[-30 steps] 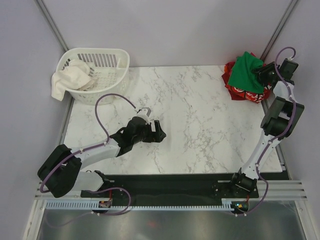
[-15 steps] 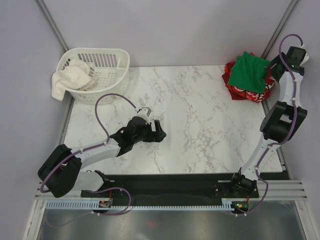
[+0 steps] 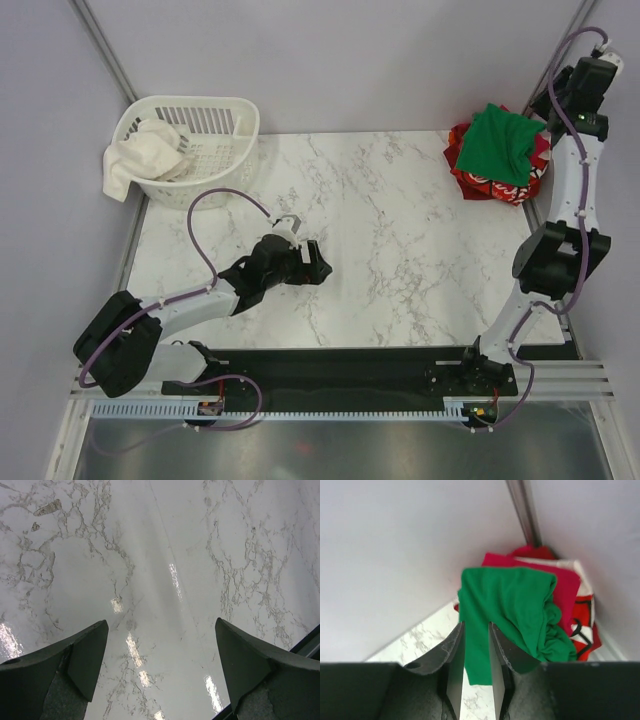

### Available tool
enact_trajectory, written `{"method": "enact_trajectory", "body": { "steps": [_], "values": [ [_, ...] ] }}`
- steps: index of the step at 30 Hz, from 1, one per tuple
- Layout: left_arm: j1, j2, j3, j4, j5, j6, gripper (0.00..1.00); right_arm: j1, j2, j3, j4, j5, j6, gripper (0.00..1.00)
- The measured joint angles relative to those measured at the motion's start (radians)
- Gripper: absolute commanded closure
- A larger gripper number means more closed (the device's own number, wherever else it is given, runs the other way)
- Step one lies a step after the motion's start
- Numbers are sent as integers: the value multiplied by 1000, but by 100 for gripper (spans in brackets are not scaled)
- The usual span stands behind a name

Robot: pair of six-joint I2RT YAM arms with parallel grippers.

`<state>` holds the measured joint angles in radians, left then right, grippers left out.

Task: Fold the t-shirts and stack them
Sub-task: Neatly place the folded tshirt to the corner

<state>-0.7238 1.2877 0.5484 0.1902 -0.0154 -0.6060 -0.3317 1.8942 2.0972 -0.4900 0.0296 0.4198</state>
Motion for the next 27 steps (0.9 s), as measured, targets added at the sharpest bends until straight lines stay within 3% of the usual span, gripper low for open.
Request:
{"method": "enact_trajectory", "body": {
  "steps": [10,19,27],
  "values": [
    [0,0,0,3,0,0,6,-14,383,41,-103,-130,21,68],
    [11,19,1,6,1,0,7,-117,438,245,-103,-182,25,63],
    [11,46,15,6,3,0,8,-137,489,303,-63,-296,23,63]
  ]
}}
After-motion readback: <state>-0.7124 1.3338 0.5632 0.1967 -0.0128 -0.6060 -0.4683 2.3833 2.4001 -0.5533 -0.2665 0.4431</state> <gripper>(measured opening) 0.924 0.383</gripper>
